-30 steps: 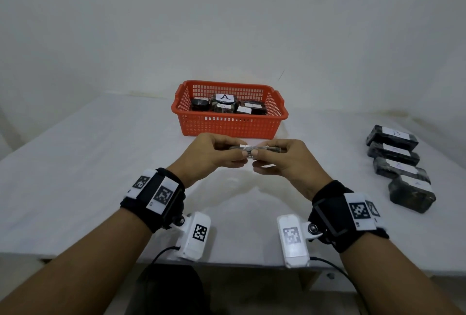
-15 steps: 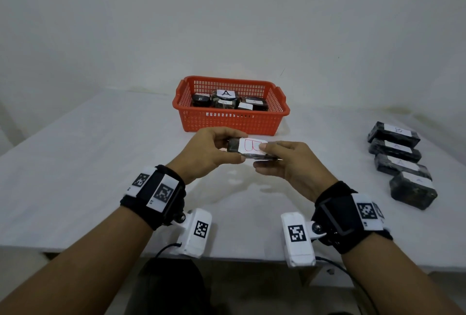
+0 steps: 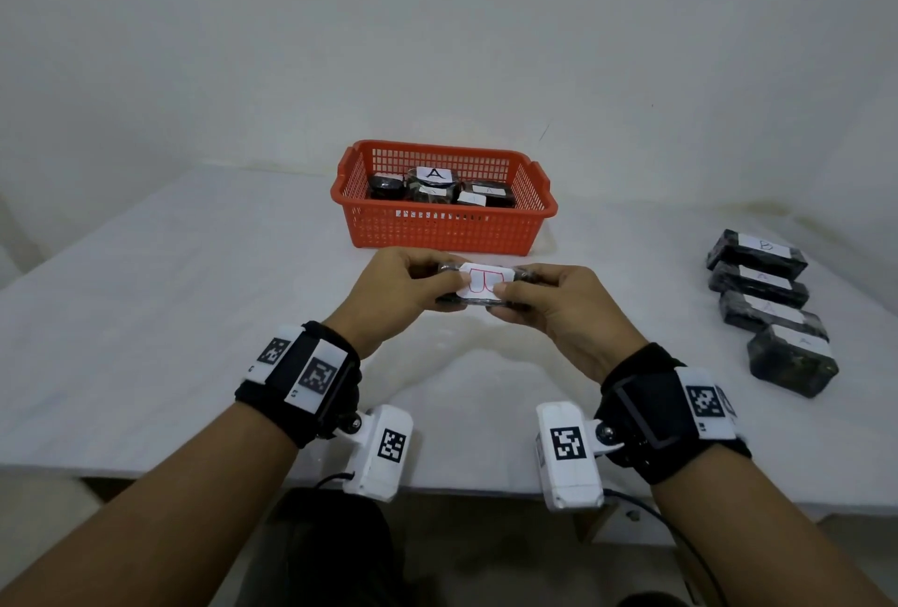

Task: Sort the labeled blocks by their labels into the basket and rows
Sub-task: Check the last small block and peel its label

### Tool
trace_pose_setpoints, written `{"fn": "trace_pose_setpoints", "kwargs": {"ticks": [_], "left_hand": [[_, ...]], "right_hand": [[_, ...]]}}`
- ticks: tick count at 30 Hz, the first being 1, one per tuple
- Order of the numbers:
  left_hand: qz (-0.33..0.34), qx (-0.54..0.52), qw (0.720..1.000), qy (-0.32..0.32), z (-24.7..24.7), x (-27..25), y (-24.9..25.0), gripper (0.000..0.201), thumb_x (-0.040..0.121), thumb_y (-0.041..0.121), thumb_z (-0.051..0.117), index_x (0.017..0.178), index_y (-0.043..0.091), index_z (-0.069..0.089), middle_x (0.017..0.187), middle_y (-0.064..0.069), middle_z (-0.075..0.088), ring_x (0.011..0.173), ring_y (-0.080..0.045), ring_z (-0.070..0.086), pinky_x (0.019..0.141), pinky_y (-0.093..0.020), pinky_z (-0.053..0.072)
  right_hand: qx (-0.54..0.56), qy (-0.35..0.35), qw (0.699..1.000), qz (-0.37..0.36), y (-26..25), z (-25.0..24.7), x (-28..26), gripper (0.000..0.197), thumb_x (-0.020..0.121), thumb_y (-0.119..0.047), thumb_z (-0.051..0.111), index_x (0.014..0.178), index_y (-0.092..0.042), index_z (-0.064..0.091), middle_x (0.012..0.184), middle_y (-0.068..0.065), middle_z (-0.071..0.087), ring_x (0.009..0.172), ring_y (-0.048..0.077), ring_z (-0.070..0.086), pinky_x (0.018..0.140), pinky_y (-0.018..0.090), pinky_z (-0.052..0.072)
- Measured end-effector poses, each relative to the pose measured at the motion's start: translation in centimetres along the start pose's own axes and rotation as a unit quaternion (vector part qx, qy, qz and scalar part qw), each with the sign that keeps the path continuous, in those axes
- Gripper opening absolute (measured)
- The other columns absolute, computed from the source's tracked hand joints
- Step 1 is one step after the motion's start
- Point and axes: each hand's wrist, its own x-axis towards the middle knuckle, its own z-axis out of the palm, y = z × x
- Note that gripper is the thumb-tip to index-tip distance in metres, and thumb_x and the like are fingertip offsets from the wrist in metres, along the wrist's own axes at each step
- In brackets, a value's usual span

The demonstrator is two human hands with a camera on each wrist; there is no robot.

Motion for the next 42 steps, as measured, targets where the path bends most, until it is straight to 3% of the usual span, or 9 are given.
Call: {"fn": "trace_pose_setpoints", "kwargs": {"ticks": [6,19,24,29,31,36,42], "left_hand": [[0.006,-0.002,1.0,0.009,0.0,-0.3,0.0,0.02,0.097,0.002,0.068,0.115,-0.005,0.075,0.107,-0.02,0.078,0.095,-0.033,0.076,0.076,-0.026,0.063],[0.012,-0.007,1.0,-0.013,0.3,-0.7,0.2,0.024,0.095,0.011,0.072,0.117,0.002,0.076,0.11,-0.011,0.078,0.099,-0.025,0.077,0.083,-0.03,0.063],[0.02,0.001,1.0,-0.001,0.1,-0.6,0.1,0.026,0.09,-0.001,0.075,0.116,0.0,0.075,0.109,-0.014,0.078,0.099,-0.027,0.077,0.082,-0.028,0.063],[0.044,0.043,0.998,0.021,-0.1,-0.8,0.1,0.024,0.085,0.0,0.08,0.106,0.013,0.077,0.104,-0.003,0.079,0.098,-0.018,0.076,0.087,-0.024,0.06],[0.045,0.053,0.997,0.018,0.1,-1.0,0.1,0.024,0.086,0.005,0.081,0.106,0.016,0.077,0.106,0.0,0.079,0.099,-0.015,0.075,0.089,-0.025,0.06],[-0.024,0.013,1.0,-0.012,0.4,-1.2,0.4,0.028,0.095,0.024,0.074,0.118,0.008,0.075,0.111,-0.01,0.078,0.097,-0.02,0.078,0.089,-0.031,0.063],[-0.012,0.017,1.0,0.008,0.6,-1.3,0.7,0.019,0.091,0.012,0.077,0.107,0.002,0.079,0.096,-0.009,0.081,0.089,-0.021,0.079,0.079,-0.022,0.061]], "right_hand": [[-0.01,-0.011,1.0,0.003,0.0,0.0,-0.1,0.023,0.091,0.0,0.072,0.108,0.015,0.069,0.106,0.028,0.075,0.097,0.035,0.076,0.084,0.033,0.063],[-0.07,-0.015,0.997,-0.036,-0.1,0.9,-0.4,0.029,0.086,-0.008,0.081,0.11,0.008,0.074,0.104,0.02,0.078,0.094,0.031,0.077,0.077,0.028,0.062],[-0.074,-0.02,0.997,-0.021,-0.3,0.9,-0.6,0.03,0.085,-0.012,0.082,0.109,0.003,0.075,0.104,0.018,0.078,0.09,0.031,0.078,0.075,0.029,0.062],[-0.015,-0.027,0.999,0.026,-0.3,0.1,-0.9,0.031,0.097,-0.024,0.069,0.112,0.003,0.075,0.107,0.022,0.077,0.091,0.032,0.075,0.084,0.034,0.063],[0.0,-0.024,0.999,0.024,-0.1,-0.1,-0.8,0.032,0.098,-0.021,0.067,0.112,0.008,0.073,0.108,0.024,0.076,0.094,0.029,0.075,0.087,0.034,0.063],[-0.007,-0.001,1.0,-0.02,0.2,-0.4,-0.8,0.022,0.095,-0.006,0.069,0.106,0.013,0.072,0.108,0.028,0.074,0.096,0.029,0.073,0.087,0.029,0.061],[-0.022,-0.013,0.999,-0.02,0.3,0.0,-1.1,0.025,0.087,-0.004,0.078,0.108,0.009,0.073,0.11,0.028,0.074,0.104,0.034,0.074,0.095,0.034,0.06]]}}
